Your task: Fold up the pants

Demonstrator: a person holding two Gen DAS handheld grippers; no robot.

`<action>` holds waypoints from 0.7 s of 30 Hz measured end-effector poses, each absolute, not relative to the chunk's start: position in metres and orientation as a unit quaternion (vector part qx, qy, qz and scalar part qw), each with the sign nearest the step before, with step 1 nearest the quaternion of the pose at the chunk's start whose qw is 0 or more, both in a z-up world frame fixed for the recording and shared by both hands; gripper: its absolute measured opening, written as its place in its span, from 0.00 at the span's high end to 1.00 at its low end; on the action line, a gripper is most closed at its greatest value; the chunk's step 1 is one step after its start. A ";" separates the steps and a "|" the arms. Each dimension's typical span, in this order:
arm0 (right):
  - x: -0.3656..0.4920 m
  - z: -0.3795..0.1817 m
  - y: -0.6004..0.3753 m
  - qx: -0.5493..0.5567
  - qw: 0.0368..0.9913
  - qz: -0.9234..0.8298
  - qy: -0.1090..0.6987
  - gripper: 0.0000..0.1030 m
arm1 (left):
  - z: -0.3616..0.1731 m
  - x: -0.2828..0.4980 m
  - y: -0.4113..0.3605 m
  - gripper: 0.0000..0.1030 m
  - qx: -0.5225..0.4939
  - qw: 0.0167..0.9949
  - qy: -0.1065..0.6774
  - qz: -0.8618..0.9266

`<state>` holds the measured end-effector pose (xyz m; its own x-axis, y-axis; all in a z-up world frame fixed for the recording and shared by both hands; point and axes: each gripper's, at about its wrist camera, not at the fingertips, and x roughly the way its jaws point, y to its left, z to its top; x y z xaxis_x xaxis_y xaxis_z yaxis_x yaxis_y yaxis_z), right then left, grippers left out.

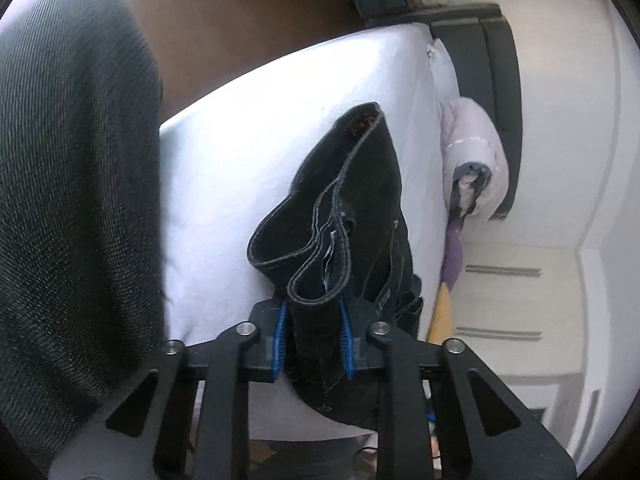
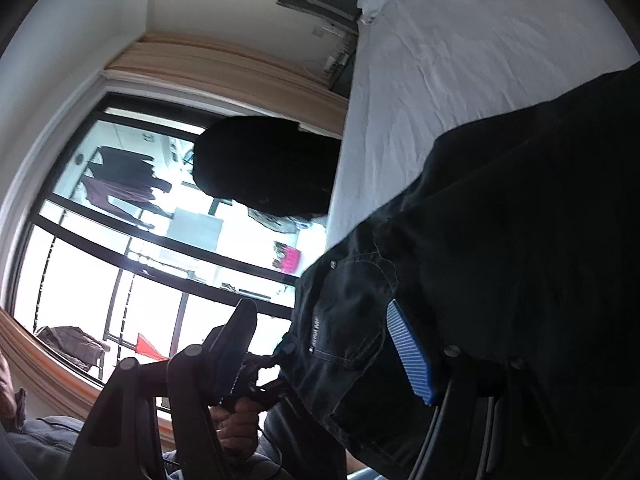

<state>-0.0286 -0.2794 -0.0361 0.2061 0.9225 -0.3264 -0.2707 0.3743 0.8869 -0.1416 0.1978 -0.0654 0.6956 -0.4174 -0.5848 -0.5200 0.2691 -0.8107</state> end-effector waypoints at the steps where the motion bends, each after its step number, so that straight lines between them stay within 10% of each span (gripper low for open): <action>1: -0.027 -0.037 -0.275 0.343 0.693 0.426 0.470 0.31 | -0.061 -0.140 0.197 0.84 -0.594 0.703 0.390 0.037; 21: -0.017 -0.057 -0.269 0.302 0.703 0.354 0.538 0.36 | 0.092 -0.060 0.111 0.87 -0.389 0.846 0.363 -0.048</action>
<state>-0.0173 -0.2687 -0.0567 0.1706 0.8231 -0.5417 -0.1735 0.5663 0.8058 -0.0600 0.1111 0.0918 0.7321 -0.3639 -0.5758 -0.2002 0.6930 -0.6926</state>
